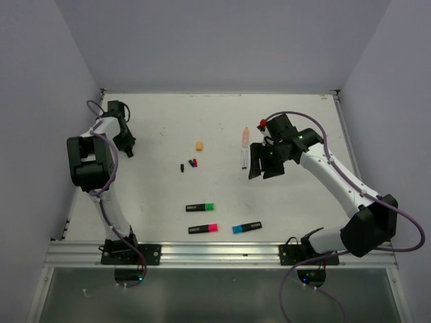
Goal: Open the pen caps
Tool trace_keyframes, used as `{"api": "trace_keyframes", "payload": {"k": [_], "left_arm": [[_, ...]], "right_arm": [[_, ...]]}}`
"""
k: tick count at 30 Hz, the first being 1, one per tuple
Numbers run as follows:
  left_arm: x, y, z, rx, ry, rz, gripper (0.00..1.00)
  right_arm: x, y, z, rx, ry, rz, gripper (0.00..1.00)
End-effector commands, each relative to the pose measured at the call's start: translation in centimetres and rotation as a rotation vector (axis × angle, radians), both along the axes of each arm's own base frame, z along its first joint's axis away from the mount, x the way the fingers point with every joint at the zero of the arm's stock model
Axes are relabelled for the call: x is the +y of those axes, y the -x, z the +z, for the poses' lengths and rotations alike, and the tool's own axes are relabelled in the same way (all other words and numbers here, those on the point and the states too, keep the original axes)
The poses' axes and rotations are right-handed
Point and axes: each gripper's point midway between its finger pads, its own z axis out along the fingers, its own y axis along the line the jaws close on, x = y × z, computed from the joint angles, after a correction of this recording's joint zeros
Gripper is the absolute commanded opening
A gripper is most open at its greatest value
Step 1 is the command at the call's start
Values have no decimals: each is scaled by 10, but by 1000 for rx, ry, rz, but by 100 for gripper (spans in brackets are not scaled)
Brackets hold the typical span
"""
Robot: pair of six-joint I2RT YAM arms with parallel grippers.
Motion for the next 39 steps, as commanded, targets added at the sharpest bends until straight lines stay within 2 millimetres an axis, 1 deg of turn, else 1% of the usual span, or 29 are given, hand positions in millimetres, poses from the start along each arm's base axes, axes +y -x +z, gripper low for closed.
{"api": "trace_keyframes", "payload": {"k": [1, 2, 4, 5, 7, 8, 9, 10, 11, 12, 13, 15, 16, 17, 18, 19, 20, 21, 22, 24, 25, 26, 27, 28, 29, 31, 34, 36, 39], "left_arm": [[1, 7, -11, 2, 19, -9, 20], [-1, 6, -6, -17, 29, -13, 13], [-6, 7, -3, -30, 49, -17, 6], [-10, 6, 6, -51, 68, -24, 0], [-17, 7, 14, -70, 98, -30, 0], [-24, 6, 28, -108, 122, -42, 0], [-29, 7, 33, -124, 143, -47, 0], [-30, 6, 48, -161, 144, -47, 0], [-43, 5, 55, -185, 195, -74, 0], [-50, 6, 63, -207, 223, -83, 0], [-63, 8, 76, -238, 261, -110, 0], [-80, 12, 89, -275, 319, -131, 0], [-91, 12, 96, -300, 345, -155, 0], [-114, 19, 107, -321, 389, -209, 0], [-126, 22, 113, -335, 410, -231, 0], [-139, 23, 127, -376, 423, -268, 0], [-174, 34, 127, -365, 472, -353, 0], [-190, 38, 131, -370, 500, -381, 0], [-222, 49, 139, -378, 529, -459, 0], [-252, 65, 139, -356, 557, -507, 0], [-266, 73, 143, -357, 566, -538, 0], [-288, 84, 144, -349, 567, -586, 0], [-296, 91, 144, -342, 575, -589, 0], [-306, 97, 150, -352, 582, -607, 0], [-319, 106, 151, -345, 593, -636, 0], [-332, 116, 155, -344, 613, -657, 0], [-340, 123, 161, -346, 628, -668, 0], [-343, 125, 164, -351, 640, -672, 0], [-350, 130, 164, -344, 646, -688, 0]], "right_arm": [[8, -8, 15, -38, -38, 12, 59], [8, -9, 15, -40, -40, 11, 59], [10, -12, 19, -49, -48, 11, 59], [12, -16, 22, -59, -56, 11, 59], [15, -18, 25, -63, -65, 15, 59], [18, -21, 29, -73, -76, 18, 59], [20, -23, 28, -66, -77, 20, 59], [22, -25, 30, -68, -83, 23, 59], [24, -28, 34, -78, -91, 26, 59], [26, -29, 34, -75, -95, 28, 59], [27, -32, 35, -80, -101, 27, 59], [32, -36, 41, -90, -123, 31, 59], [36, -39, 39, -81, -129, 32, 59], [40, -43, 45, -92, -143, 35, 59], [43, -45, 46, -88, -153, 39, 59], [46, -49, 45, -79, -161, 38, 59], [51, -55, 51, -90, -176, 39, 59], [54, -58, 54, -91, -185, 40, 59], [61, -67, 58, -92, -205, 36, 59], [69, -74, 63, -88, -236, 27, 59], [74, -78, 65, -84, -252, 19, 60], [80, -86, 65, -73, -269, -12, 60], [83, -91, 64, -66, -274, -29, 61], [86, -95, 65, -66, -289, -41, 62], [91, -99, 62, -41, -302, -68, 62], [95, -104, 59, -26, -320, -105, 62], [101, -108, 54, -11, -353, -138, 61], [105, -106, 46, 18, -366, -139, 58], [110, -109, 44, 20, -387, -149, 56]]}}
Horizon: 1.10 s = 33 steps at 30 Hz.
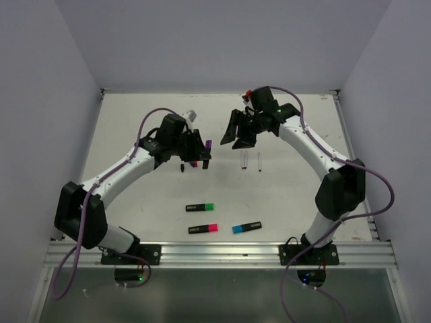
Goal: Open the pen caps
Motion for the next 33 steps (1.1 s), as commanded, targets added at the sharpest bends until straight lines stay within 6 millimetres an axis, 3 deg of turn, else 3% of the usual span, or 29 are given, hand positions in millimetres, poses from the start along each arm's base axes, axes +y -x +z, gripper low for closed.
{"api": "trace_keyframes", "payload": {"k": [1, 14, 25, 28, 29, 30, 31, 32, 33], "left_arm": [[-13, 5, 15, -26, 48, -10, 0], [-29, 13, 24, -30, 68, -40, 0], [-32, 11, 24, -33, 64, -36, 0], [-34, 10, 26, -37, 67, -39, 0], [-34, 11, 27, -36, 68, -43, 0], [-34, 11, 27, -36, 69, -45, 0], [-35, 13, 27, -37, 71, -54, 0], [-35, 14, 27, -37, 73, -63, 5], [-38, 18, 28, -27, 87, -87, 28]], "right_arm": [[18, -7, 10, -4, -89, -10, 56], [40, -10, -15, 36, -61, 12, 51], [58, 2, -24, 59, -67, 62, 46], [59, 4, -29, 68, -61, 70, 33], [59, 4, -29, 62, -62, 75, 22], [58, 3, -29, 56, -60, 75, 1], [57, 4, -27, 46, -56, 86, 0], [58, 6, -23, 39, -66, 97, 0], [58, 8, -17, 16, -76, 122, 0]]}}
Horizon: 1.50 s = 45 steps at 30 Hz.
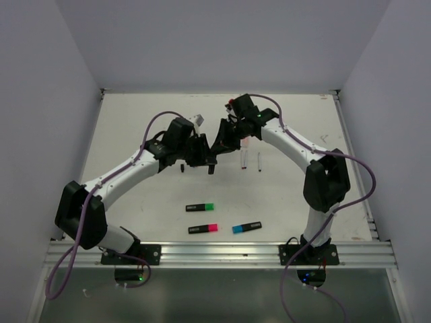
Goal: Open the pen caps
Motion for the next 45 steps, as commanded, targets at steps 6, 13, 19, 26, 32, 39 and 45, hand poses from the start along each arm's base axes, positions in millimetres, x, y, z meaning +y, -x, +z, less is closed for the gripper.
{"api": "trace_keyframes", "payload": {"k": [6, 13, 19, 26, 32, 39, 45], "left_arm": [[-26, 27, 40, -80, 240, -240, 69], [-30, 48, 52, -114, 382, -340, 56], [-38, 57, 77, -175, 514, -405, 44], [-32, 60, 86, -202, 536, -405, 24], [-23, 56, 76, -159, 512, -349, 0], [8, 15, 36, -124, 149, -86, 0], [31, -3, 29, -142, -38, 104, 0]], "right_arm": [[-11, 13, 34, -94, -175, 86, 0], [-8, 29, 68, -157, -356, 149, 0], [1, 35, 92, -185, -496, 172, 0], [2, 38, 94, -182, -526, 174, 0], [0, 30, 90, -192, -493, 130, 0], [-15, -5, 73, -271, -81, 21, 0], [-12, -16, 50, -263, 183, -48, 0]]}}
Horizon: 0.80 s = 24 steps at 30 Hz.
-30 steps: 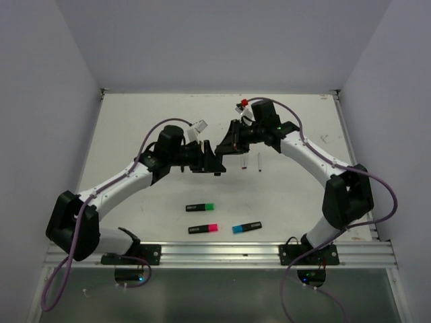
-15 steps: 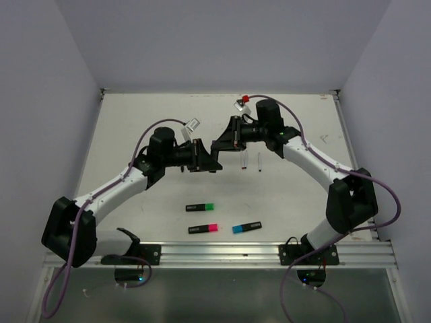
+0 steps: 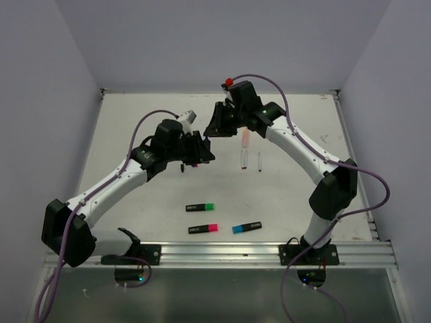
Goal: Open the pen caps
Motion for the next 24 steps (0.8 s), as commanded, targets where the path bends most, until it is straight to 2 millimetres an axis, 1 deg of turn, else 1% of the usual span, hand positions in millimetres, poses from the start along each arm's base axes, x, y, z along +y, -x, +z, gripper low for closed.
{"api": "trace_keyframes", "payload": {"k": [1, 2, 3, 4, 6, 7, 9, 10, 11, 12, 13, 14, 15, 16, 17, 18, 20, 21, 22, 23, 24], "left_arm": [[32, -13, -21, 7, -193, 182, 0], [34, -10, -22, 11, -208, 199, 0], [36, -10, -24, 11, -216, 212, 0], [35, -10, -23, 3, -206, 203, 0], [37, -7, -28, 11, -225, 197, 0], [38, -6, -29, 12, -236, 193, 0], [49, -4, -35, 23, -287, 213, 0], [58, -2, -39, 35, -328, 235, 0], [65, -1, -41, 41, -358, 257, 0], [76, -6, -38, 28, -397, 307, 0], [86, -1, -42, 49, -439, 326, 0], [91, -2, -40, 46, -453, 347, 0], [98, -3, -39, 37, -472, 370, 0], [102, -3, -36, 30, -471, 382, 0], [102, -4, -35, 21, -466, 379, 0], [102, -4, -32, 7, -457, 370, 0], [103, -5, -30, -5, -447, 375, 0], [104, -5, -30, -9, -449, 373, 0], [105, -5, -29, -14, -449, 378, 0], [106, -5, -30, -13, -453, 381, 0], [108, -5, -31, -14, -460, 388, 0]], "right_arm": [[-27, -3, -38, 46, 273, -122, 0], [-26, -3, -39, 46, 286, -128, 0], [-21, -5, -35, 35, 269, -125, 0], [-15, -4, -38, 49, 250, -103, 0], [-9, -9, -35, 40, 231, -96, 0], [-4, -11, -40, 48, 227, -82, 0], [-1, -19, -38, 33, 222, -76, 0], [-1, -25, -52, 51, 239, -76, 0], [0, -28, -56, 63, 237, -73, 0], [2, -33, -60, 69, 234, -73, 0], [-1, -39, -65, 77, 238, -84, 0], [0, -45, -79, 96, 253, -86, 0], [2, -49, -82, 95, 254, -86, 0], [2, -53, -86, 106, 258, -87, 0], [3, -55, -104, 137, 281, -77, 0], [8, -58, -103, 134, 265, -63, 0], [14, -63, -110, 129, 262, -39, 0], [22, -65, -118, 144, 244, -5, 0], [26, -66, -122, 154, 236, 8, 0], [31, -68, -118, 149, 223, 21, 0], [34, -69, -134, 180, 230, 28, 0]]}}
